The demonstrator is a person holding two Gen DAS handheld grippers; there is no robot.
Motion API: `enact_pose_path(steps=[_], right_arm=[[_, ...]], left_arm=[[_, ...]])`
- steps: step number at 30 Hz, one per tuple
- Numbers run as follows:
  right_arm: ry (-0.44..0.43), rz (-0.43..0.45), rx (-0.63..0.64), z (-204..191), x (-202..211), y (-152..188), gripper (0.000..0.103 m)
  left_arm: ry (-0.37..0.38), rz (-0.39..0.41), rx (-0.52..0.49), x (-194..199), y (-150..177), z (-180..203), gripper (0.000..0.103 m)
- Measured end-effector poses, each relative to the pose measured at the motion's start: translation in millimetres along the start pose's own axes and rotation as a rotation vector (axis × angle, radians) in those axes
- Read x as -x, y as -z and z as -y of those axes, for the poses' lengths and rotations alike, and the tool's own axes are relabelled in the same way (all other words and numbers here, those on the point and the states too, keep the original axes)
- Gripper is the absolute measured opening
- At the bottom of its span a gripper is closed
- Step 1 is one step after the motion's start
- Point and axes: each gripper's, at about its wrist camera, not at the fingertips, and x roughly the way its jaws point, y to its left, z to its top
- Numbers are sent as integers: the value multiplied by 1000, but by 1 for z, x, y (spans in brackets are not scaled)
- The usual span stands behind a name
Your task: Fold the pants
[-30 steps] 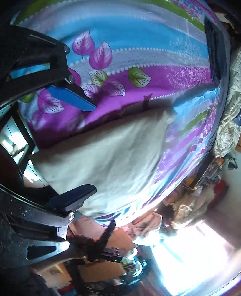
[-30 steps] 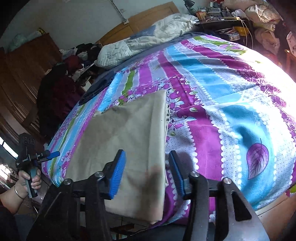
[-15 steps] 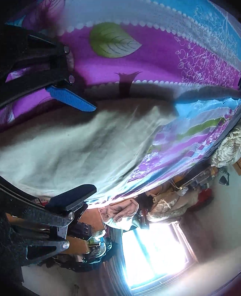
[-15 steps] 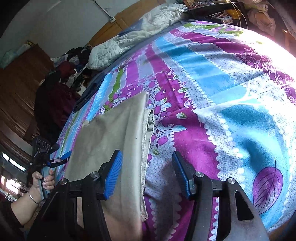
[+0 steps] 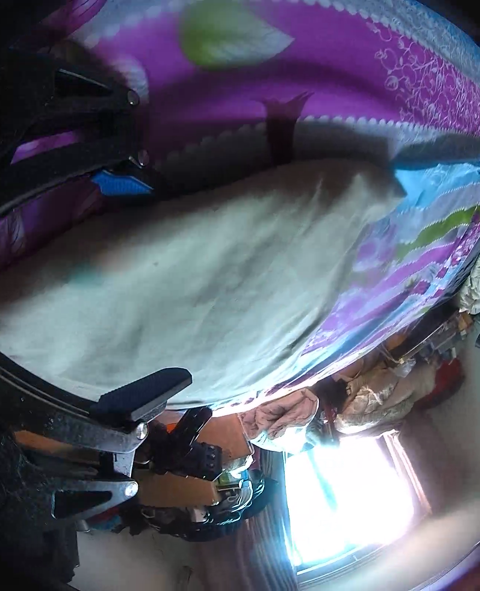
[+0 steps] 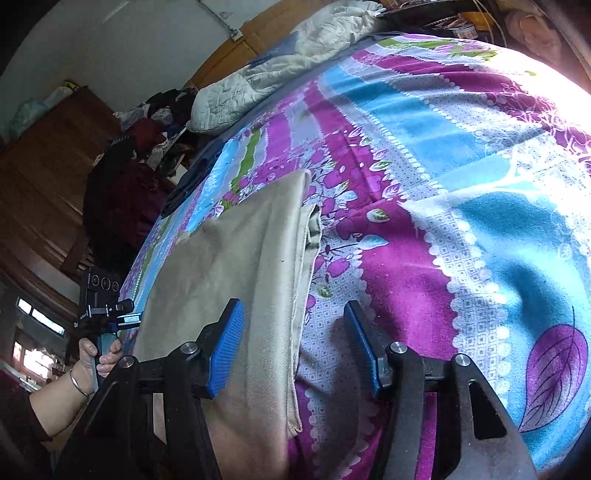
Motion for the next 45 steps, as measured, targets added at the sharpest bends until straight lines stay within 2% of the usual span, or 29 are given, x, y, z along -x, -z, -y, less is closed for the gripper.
enact_pose_path(steps=[3,5,6,7,8,10,12,16,18,22,24,26,29,32,35,36,38,39,41,42,43,45], right_arm=[[-38,-40,55,-2,-10,0,60],[-58,-41,71,1,-17,-2,60],[-76,-35,66,3,-20,-4,60],[-88,-31,55,5,-22,-6,60],[-93,-26,44,6,-25,-8,60],[-80,-21,39,3,-30,-10,61],[-64,-25,64,-7,-30,-9,61],[-94,-58,156,-39,-30,3,61],[-124,-87,199,-57,-34,10,62],[-171,-116,244,-83,-46,22,76],[-188,-137,239,-90,-57,25,79],[-205,-165,216,-94,-71,26,80],[-222,-188,198,-100,-88,25,80],[-205,-210,172,-101,-107,19,79],[-285,-220,81,-98,-126,7,80],[-300,-225,65,-99,-133,4,78],[-343,-252,94,-112,-146,4,68],[-337,-251,124,-119,-150,6,61],[-322,-215,173,-130,-149,13,58],[-319,-183,170,-131,-146,16,51],[-326,-154,148,-128,-141,17,40],[-345,-104,93,-122,-133,18,30]], left_arm=[[49,-18,-25,5,18,4,80],[31,-10,-7,6,12,0,73],[16,-2,28,4,6,-2,60],[0,5,56,1,-1,-5,38],[-28,3,68,-5,-7,-5,27],[-81,3,40,-14,-13,0,17],[-66,40,29,-6,-10,3,14],[1,139,-1,36,0,6,12],[-23,161,3,57,3,0,11],[-67,188,74,103,10,-39,12],[-136,168,82,116,13,-58,15],[-146,143,112,119,16,-76,19],[-169,127,89,109,16,-79,21],[-144,149,106,106,16,-84,21],[-138,164,96,107,18,-81,21],[-138,166,94,107,18,-81,21],[-139,169,91,107,19,-80,21],[-141,171,88,106,19,-79,21],[-147,174,89,106,20,-78,21],[-151,173,95,109,21,-81,21],[-159,172,103,109,21,-79,21],[-180,172,118,108,20,-75,21]])
